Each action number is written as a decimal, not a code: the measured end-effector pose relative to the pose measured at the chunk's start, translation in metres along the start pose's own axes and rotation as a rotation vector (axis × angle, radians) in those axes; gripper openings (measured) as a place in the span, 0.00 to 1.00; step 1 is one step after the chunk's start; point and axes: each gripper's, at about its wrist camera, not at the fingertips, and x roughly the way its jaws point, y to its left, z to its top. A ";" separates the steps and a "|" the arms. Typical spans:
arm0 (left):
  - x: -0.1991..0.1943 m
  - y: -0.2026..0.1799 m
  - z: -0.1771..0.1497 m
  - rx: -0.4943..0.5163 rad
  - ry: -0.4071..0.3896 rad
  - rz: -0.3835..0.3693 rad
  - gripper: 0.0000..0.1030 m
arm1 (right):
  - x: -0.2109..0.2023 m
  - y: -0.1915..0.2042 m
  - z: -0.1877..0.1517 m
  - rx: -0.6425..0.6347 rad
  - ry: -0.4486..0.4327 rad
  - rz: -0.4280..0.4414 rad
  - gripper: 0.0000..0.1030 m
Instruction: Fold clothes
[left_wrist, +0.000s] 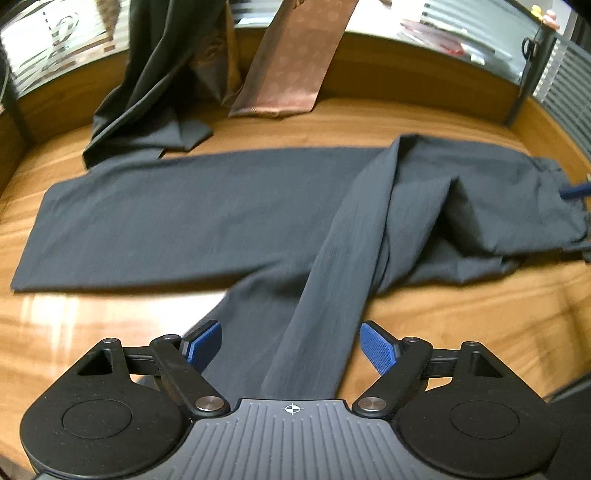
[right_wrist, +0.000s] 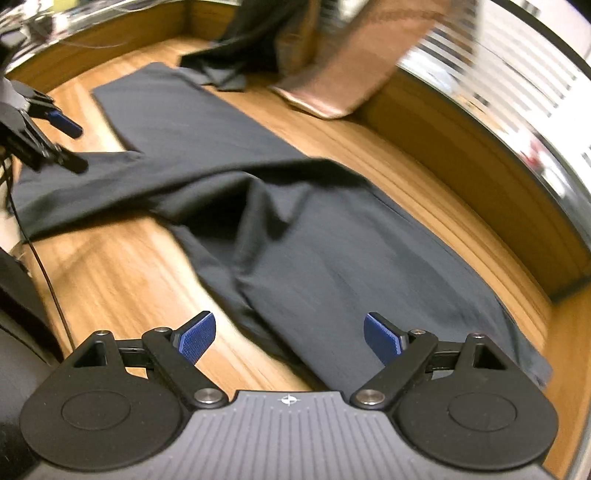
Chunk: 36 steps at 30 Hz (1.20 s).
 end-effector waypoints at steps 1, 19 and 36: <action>0.000 -0.001 -0.006 0.007 0.001 0.007 0.81 | 0.003 0.004 0.005 -0.022 0.000 0.009 0.89; 0.021 -0.022 -0.067 0.074 0.020 0.227 0.39 | 0.030 0.035 0.049 -0.186 0.005 0.092 0.89; 0.009 0.101 0.069 0.169 -0.036 0.222 0.05 | 0.024 0.041 0.051 0.001 -0.002 -0.064 0.89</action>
